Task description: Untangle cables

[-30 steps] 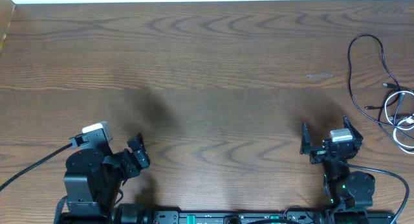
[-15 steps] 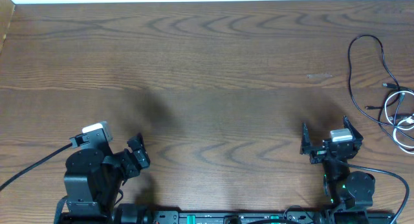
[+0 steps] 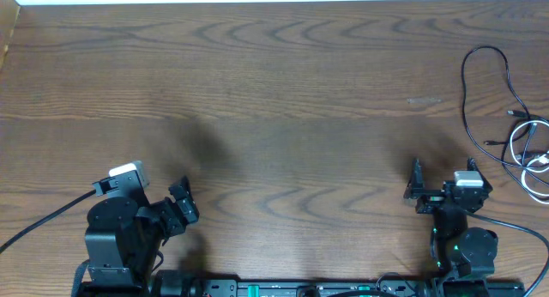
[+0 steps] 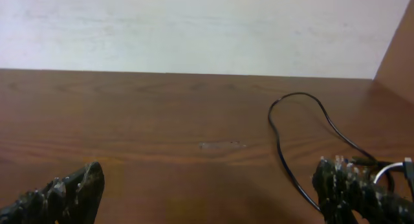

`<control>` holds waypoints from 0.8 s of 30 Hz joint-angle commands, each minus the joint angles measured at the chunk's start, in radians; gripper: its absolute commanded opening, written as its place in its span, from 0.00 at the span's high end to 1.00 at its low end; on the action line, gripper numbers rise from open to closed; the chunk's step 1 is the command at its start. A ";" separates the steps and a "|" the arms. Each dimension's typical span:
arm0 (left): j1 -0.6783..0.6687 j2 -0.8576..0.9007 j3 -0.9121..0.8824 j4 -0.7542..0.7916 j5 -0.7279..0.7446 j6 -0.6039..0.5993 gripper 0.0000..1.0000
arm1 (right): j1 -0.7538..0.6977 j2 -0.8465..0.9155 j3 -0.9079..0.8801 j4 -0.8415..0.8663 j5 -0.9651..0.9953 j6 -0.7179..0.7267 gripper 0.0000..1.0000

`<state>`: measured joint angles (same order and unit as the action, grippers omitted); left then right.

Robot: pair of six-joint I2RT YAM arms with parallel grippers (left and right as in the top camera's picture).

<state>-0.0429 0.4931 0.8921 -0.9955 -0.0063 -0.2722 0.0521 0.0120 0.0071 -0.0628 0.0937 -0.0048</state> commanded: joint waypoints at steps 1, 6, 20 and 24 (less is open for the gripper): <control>0.000 -0.002 -0.003 -0.002 -0.009 0.009 0.04 | 0.007 -0.007 -0.002 0.000 0.043 0.038 0.01; 0.000 -0.002 -0.003 -0.002 -0.009 0.009 0.04 | 0.008 -0.007 -0.002 0.003 0.056 0.037 0.01; 0.000 -0.002 -0.003 -0.002 -0.009 0.009 0.04 | 0.008 -0.007 -0.002 0.002 0.056 0.037 0.01; 0.000 -0.002 -0.003 -0.002 -0.009 0.009 0.04 | 0.008 -0.007 -0.002 0.002 0.056 0.038 0.01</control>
<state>-0.0429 0.4931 0.8921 -0.9955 -0.0063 -0.2722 0.0521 0.0120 0.0071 -0.0589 0.1303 0.0185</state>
